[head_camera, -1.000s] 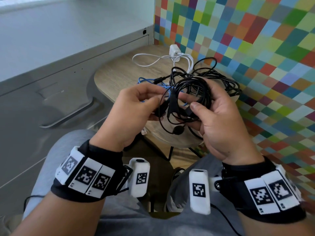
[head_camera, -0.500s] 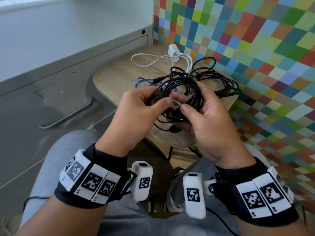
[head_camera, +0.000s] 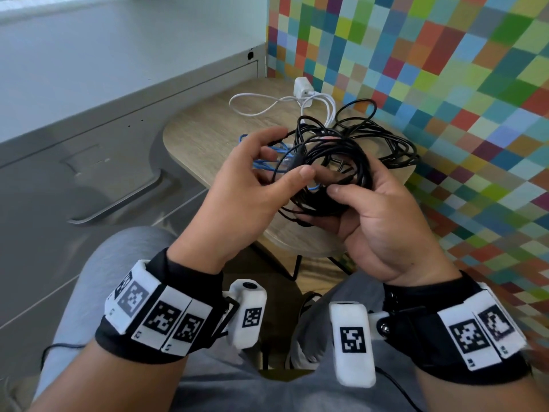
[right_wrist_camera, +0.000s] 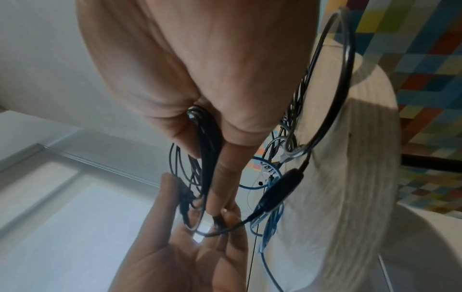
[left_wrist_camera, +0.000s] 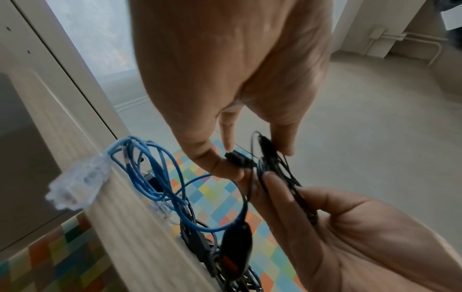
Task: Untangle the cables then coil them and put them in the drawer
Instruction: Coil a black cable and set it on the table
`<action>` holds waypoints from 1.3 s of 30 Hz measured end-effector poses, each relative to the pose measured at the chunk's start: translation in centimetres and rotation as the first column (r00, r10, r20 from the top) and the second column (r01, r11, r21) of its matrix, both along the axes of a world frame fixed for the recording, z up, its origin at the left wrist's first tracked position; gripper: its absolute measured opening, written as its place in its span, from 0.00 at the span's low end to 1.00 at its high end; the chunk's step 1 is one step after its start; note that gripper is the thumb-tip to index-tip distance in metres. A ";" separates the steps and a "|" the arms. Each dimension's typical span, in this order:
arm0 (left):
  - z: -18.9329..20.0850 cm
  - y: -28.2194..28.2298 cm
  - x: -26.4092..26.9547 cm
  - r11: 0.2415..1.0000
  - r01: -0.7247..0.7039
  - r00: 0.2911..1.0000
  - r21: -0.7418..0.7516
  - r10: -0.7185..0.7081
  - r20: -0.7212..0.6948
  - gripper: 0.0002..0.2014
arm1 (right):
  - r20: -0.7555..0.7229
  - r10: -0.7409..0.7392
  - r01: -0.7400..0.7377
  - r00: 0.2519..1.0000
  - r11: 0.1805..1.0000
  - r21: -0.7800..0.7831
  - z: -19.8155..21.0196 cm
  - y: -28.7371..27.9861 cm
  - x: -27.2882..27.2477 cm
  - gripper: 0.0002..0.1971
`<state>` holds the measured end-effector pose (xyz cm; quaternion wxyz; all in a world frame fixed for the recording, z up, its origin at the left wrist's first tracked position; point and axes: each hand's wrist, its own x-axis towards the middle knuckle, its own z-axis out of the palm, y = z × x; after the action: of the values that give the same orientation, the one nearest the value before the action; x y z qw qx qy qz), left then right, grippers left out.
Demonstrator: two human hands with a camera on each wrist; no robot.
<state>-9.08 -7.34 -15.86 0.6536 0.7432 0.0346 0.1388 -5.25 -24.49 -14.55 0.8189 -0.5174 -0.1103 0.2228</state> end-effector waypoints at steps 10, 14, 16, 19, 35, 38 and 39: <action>-0.5 -0.2 -0.1 0.944 0.328 0.936 0.037 -0.320 -0.144 0.32 | -0.078 -0.131 0.144 0.988 0.970 0.196 1.9 -0.9 0.9 0.23; -0.5 -0.6 -0.2 0.958 0.243 0.965 0.152 -0.223 -0.138 0.06 | -0.104 -0.196 0.216 0.975 0.947 0.237 2.6 -1.3 1.1 0.22; -0.1 -0.5 -0.3 0.983 0.159 0.985 0.091 -0.152 -0.077 0.07 | -0.119 -0.220 0.243 0.968 0.937 0.251 2.7 -1.5 1.2 0.20; 0.7 -0.3 -0.3 0.995 0.053 0.998 -0.089 -0.051 0.021 0.08 | -0.128 -0.250 0.274 0.960 0.933 0.232 2.4 -1.6 1.4 0.19; 2.1 1.2 -1.3 0.951 0.283 0.957 -0.123 -0.289 -0.035 0.15 | -0.147 -0.245 0.263 0.958 0.957 0.123 0.3 -0.6 1.6 0.25; 2.2 1.6 -1.7 0.924 0.379 0.924 -0.046 -0.381 -0.038 0.23 | -0.143 -0.251 0.268 0.957 0.957 0.111 0.2 -0.7 1.6 0.25; 2.3 1.6 -1.8 0.924 0.383 0.923 -0.006 -0.383 -0.029 0.23 | -0.134 -0.249 0.263 0.959 0.960 0.100 0.2 -0.7 1.6 0.24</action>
<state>-10.86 -5.76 -13.57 0.6675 0.7376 -0.1018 -0.0025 -3.67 -25.21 -14.34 0.8748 -0.4641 -0.0056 0.1389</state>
